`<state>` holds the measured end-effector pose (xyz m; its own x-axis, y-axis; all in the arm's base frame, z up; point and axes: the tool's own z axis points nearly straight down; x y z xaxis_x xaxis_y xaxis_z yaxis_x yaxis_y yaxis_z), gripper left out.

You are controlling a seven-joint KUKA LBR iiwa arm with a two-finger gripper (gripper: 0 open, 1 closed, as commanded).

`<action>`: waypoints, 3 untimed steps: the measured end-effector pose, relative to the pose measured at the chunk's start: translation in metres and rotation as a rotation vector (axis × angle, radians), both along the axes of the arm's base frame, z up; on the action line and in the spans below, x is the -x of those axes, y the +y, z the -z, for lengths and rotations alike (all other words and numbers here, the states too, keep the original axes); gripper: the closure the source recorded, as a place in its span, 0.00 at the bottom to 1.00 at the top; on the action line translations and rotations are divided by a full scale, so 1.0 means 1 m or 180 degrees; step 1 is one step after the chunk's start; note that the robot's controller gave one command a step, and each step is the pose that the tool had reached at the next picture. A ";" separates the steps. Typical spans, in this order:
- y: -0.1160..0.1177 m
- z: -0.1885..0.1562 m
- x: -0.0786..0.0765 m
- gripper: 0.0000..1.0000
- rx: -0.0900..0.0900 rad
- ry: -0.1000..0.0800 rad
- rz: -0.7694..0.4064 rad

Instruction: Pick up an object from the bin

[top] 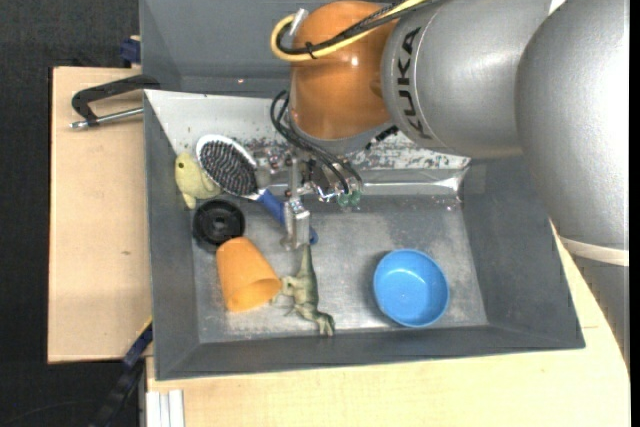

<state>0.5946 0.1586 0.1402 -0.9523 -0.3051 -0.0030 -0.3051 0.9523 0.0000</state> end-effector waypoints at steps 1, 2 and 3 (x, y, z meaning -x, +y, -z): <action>-0.030 0.072 0.009 0.00 0.0005 0.0024 0.1406; -0.029 0.069 0.007 1.00 -0.0005 0.0002 0.1403; -0.052 -0.087 -0.005 1.00 -0.0004 -0.0028 -0.0091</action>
Offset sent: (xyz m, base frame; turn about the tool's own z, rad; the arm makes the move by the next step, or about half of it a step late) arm -0.0084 -0.0295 -0.0702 0.4407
